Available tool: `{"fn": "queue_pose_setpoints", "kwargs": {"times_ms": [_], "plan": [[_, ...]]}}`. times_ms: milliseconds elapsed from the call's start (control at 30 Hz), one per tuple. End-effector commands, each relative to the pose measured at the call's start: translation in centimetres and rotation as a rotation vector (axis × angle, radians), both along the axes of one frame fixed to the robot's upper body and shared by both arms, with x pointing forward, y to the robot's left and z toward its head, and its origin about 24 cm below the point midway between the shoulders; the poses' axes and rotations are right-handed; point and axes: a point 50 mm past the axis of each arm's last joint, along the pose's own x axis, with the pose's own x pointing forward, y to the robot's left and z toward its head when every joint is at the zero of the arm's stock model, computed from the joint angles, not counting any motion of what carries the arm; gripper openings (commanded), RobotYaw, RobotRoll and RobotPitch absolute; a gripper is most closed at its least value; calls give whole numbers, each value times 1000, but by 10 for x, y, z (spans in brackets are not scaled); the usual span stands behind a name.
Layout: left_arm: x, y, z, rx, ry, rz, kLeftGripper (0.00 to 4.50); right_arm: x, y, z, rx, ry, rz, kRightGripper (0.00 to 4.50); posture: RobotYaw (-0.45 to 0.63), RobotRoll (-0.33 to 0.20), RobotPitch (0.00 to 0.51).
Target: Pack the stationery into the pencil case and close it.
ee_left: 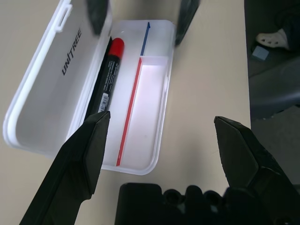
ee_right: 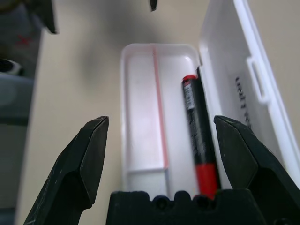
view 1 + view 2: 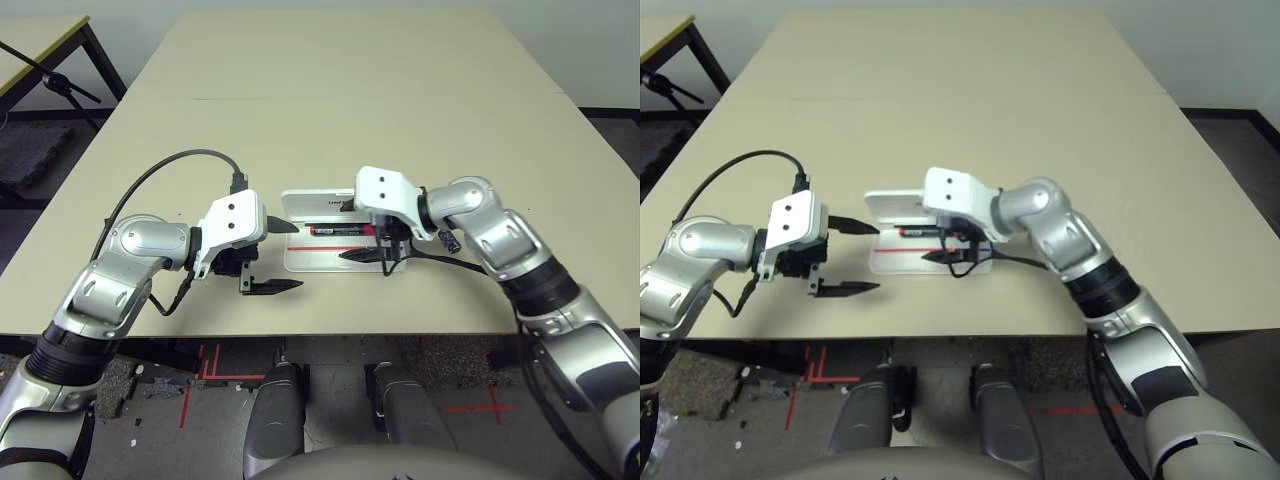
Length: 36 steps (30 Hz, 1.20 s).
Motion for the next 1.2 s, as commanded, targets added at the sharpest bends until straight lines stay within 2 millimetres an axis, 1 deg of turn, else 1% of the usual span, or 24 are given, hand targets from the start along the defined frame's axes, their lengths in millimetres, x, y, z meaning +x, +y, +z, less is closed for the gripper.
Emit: {"fn": "queue_pose_setpoints", "kwargs": {"times_ms": [33,133,200,333,433,500,600,800,933,1133,1200], "plan": [[0,5,0,-23,21,52,4500,-9,-16,7,56,113,30,4468,69,0,125],[0,9,-2,-30,36,91,4500,-15,-31,13,76,190,39,4468,72,0,129],[-2,10,-1,-33,55,115,4500,-18,-38,16,77,220,45,4468,72,0,132],[-1,15,1,-29,102,219,4500,-20,-43,18,70,244,45,4468,70,0,135],[3,22,2,-41,162,393,4500,-19,-43,17,68,233,29,4468,59,0,138],[7,26,3,-64,179,517,4500,-20,-42,15,70,229,23,4468,60,0,141],[15,37,4,-66,189,730,4500,-21,-42,8,68,231,15,4468,64,0,144],[22,53,4,-39,203,1004,4500,-21,-42,4,57,237,10,4468,69,0,146],[27,61,-2,-29,230,1157,4500,-21,-40,3,55,238,9,4468,71,0,149],[33,71,-14,-29,283,1303,4500,-23,-40,2,41,239,5,4468,66,0,154],[35,72,-18,-32,298,1328,4500,-23,-40,1,39,237,3,4468,65,0,155]]}}
